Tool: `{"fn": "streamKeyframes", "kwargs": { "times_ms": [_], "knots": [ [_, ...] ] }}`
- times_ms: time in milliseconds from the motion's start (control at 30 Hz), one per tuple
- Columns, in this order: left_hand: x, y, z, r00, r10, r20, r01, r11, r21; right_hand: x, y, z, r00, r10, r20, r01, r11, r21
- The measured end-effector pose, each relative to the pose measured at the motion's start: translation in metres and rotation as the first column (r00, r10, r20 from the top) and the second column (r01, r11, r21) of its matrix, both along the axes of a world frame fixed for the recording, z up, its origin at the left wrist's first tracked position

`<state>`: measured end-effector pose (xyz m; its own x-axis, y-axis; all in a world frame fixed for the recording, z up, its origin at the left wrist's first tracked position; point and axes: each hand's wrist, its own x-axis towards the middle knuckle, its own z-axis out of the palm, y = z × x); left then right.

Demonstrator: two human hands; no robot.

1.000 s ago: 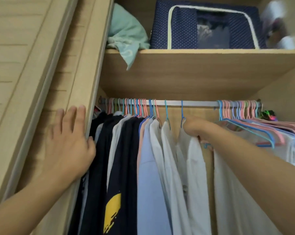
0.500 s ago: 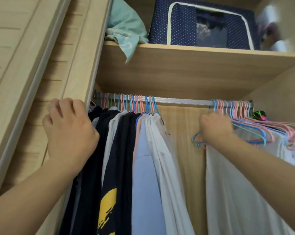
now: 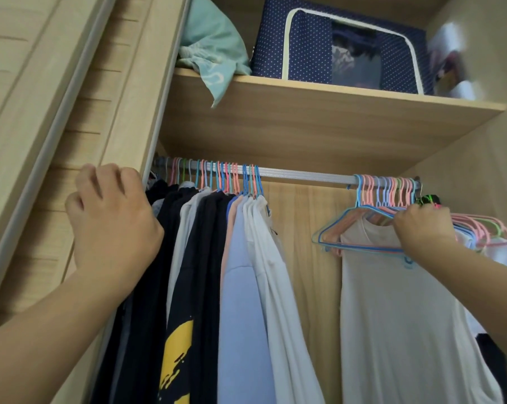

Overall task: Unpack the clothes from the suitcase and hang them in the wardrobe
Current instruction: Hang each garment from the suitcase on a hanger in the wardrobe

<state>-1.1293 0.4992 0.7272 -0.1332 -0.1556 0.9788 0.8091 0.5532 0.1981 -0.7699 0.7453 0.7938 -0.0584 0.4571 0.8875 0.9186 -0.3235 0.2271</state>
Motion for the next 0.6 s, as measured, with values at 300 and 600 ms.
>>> {"fn": "streamKeyframes", "kwargs": {
  "times_ms": [300,600],
  "knots": [
    [0.000,0.001,0.000,1.000,0.001,0.006,-0.001,1.000,-0.007,-0.016,0.008,0.007,0.983,0.145,0.116,-0.159,0.979,0.128],
    [-0.002,0.002,0.001,1.000,0.006,0.012,-0.006,1.000,-0.002,-0.026,0.016,0.013,0.974,0.221,-0.045,-0.220,0.975,0.010]
  ]
}}
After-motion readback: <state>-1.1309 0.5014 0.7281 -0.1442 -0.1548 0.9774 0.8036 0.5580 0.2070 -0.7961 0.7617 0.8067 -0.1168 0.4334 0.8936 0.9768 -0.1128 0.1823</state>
